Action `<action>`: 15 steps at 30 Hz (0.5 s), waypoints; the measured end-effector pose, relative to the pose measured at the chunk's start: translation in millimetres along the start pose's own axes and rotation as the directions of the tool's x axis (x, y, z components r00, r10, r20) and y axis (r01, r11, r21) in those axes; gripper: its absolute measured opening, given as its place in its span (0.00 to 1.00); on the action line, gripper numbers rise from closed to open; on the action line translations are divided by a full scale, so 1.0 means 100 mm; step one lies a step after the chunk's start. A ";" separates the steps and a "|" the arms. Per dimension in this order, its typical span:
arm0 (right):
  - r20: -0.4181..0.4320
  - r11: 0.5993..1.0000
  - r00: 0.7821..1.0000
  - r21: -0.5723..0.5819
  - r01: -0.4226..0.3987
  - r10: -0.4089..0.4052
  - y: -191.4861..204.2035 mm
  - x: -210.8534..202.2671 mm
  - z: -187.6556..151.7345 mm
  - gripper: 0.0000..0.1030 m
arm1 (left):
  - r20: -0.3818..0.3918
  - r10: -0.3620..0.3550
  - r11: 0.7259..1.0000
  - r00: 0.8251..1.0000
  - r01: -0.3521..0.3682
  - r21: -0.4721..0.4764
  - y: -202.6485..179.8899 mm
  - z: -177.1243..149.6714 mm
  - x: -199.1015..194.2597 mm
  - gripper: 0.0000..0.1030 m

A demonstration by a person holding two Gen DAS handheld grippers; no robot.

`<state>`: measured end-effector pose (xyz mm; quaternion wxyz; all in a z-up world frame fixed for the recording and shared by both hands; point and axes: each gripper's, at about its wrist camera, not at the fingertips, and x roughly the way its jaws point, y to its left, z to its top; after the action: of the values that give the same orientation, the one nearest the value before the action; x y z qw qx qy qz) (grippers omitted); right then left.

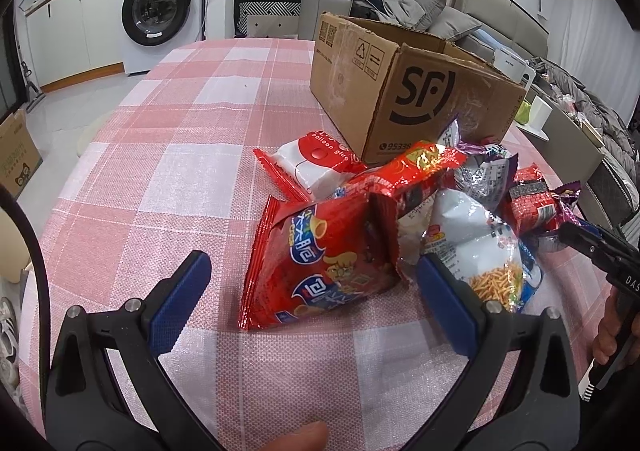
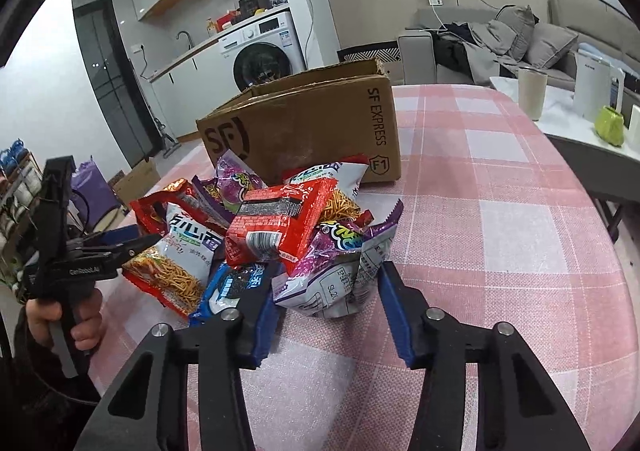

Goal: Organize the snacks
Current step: 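Reach the right gripper to the purple candy bag and close on it, then lift the purple candy bag with the right gripper while the left gripper grasps the red cracker bag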

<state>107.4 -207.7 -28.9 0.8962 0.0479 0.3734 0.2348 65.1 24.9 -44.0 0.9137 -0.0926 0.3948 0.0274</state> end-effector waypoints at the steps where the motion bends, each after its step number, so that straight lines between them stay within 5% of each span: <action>1: 0.000 1.000 1.000 0.010 -0.005 0.005 -0.02 -0.01 0.00 0.40 | 0.002 0.000 1.000 1.000 0.000 0.000 0.00 0.00 -0.01 0.99; 3: 0.005 0.999 1.000 0.040 -0.020 0.020 -0.09 -0.06 -0.01 0.27 | 0.003 0.000 1.000 1.000 0.000 0.002 -0.01 -0.01 -0.01 0.99; 8: -0.015 0.996 0.999 0.080 0.030 -0.029 -0.20 -0.05 -0.03 0.27 | 0.005 0.002 1.000 1.000 -0.002 0.002 -0.01 -0.01 -0.02 0.99; 10: -0.020 0.993 0.998 0.098 0.059 -0.057 -0.23 -0.04 -0.02 0.32 | 0.004 0.000 1.000 1.000 0.000 0.002 -0.01 -0.01 -0.02 0.99; 12: -0.026 0.989 0.997 0.128 0.078 -0.075 -0.29 -0.01 -0.02 0.50 | 0.003 0.001 1.000 1.000 -0.001 0.003 -0.01 -0.02 -0.02 0.99; 15: -0.034 0.981 0.998 0.188 0.056 -0.051 -0.39 0.03 0.01 0.55 | 0.003 0.000 1.000 1.000 0.000 0.003 -0.01 -0.02 -0.02 0.99</action>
<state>125.4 -241.1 -40.2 0.8881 0.1191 0.4081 0.1750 62.7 23.7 -43.3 0.9144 -0.0914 0.3934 0.0269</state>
